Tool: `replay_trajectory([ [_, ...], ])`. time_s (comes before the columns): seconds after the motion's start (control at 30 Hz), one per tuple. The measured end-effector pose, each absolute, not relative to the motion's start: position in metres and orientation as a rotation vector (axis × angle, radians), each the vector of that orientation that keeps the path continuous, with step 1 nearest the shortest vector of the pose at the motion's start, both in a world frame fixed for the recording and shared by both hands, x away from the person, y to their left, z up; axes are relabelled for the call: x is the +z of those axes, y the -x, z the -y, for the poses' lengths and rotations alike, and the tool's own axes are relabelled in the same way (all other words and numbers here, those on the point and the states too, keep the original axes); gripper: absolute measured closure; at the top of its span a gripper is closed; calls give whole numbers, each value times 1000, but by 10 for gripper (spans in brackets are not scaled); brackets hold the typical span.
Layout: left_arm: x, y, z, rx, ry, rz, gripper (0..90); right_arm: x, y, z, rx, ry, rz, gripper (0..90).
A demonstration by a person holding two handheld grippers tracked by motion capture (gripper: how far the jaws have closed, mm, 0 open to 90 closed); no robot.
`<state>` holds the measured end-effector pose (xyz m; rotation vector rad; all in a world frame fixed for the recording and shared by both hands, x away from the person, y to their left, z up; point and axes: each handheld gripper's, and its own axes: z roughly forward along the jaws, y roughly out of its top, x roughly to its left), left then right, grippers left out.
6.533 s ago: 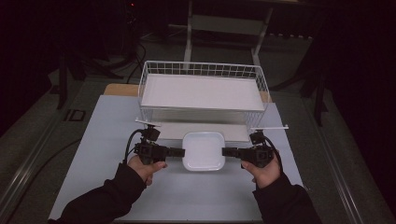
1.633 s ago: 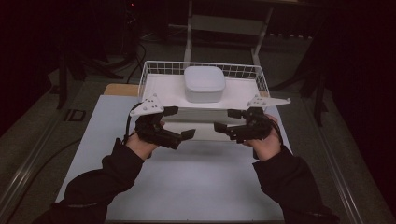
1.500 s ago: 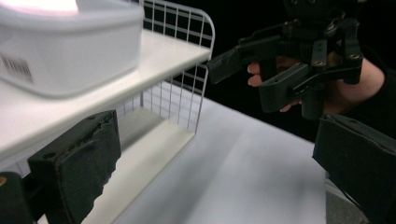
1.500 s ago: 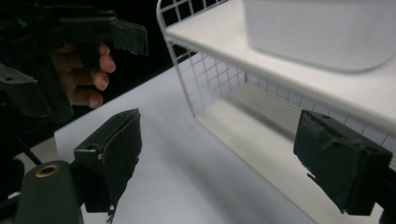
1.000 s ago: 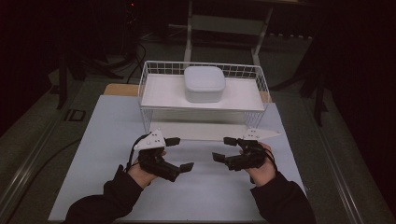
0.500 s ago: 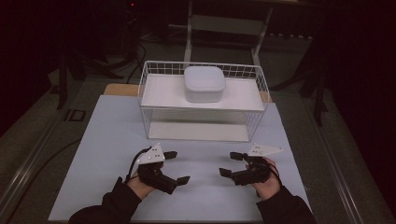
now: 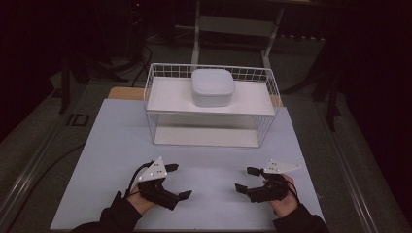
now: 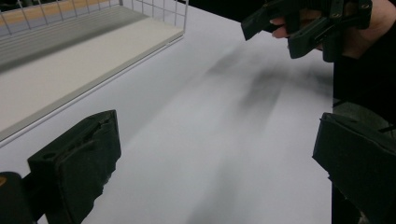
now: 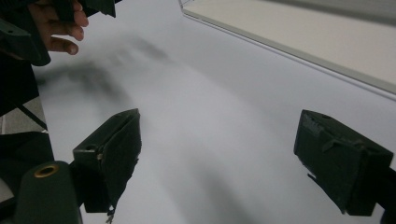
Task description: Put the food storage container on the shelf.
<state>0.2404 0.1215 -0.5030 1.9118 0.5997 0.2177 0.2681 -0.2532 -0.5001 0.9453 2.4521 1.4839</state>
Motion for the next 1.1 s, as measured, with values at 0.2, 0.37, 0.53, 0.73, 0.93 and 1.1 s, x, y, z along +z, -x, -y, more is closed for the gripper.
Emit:
replay_trajectory([
  [0.2, -509, -237, -128, 233, -1927, -613, 8, -505, -263, 265, 1472, -988, -2438, 146],
  [0.37, -510, -238, -134, 250, -1908, -633, 8, -508, -261, 271, 1441, -990, -2434, 147],
  [0.53, -514, -238, -138, 275, -1913, -642, 9, -512, -261, 274, 1404, -993, -2432, 150],
  [0.73, -514, -238, -141, 287, -1899, -650, 8, -513, -263, 276, 1416, -1003, -2423, 151],
  [0.93, -516, -238, -141, 277, -1911, -651, 8, -513, -264, 277, 1425, -1006, -2417, 152],
  [1.1, -516, -237, -140, 278, -1913, -645, 8, -512, -264, 277, 1428, -1001, -2413, 152],
])
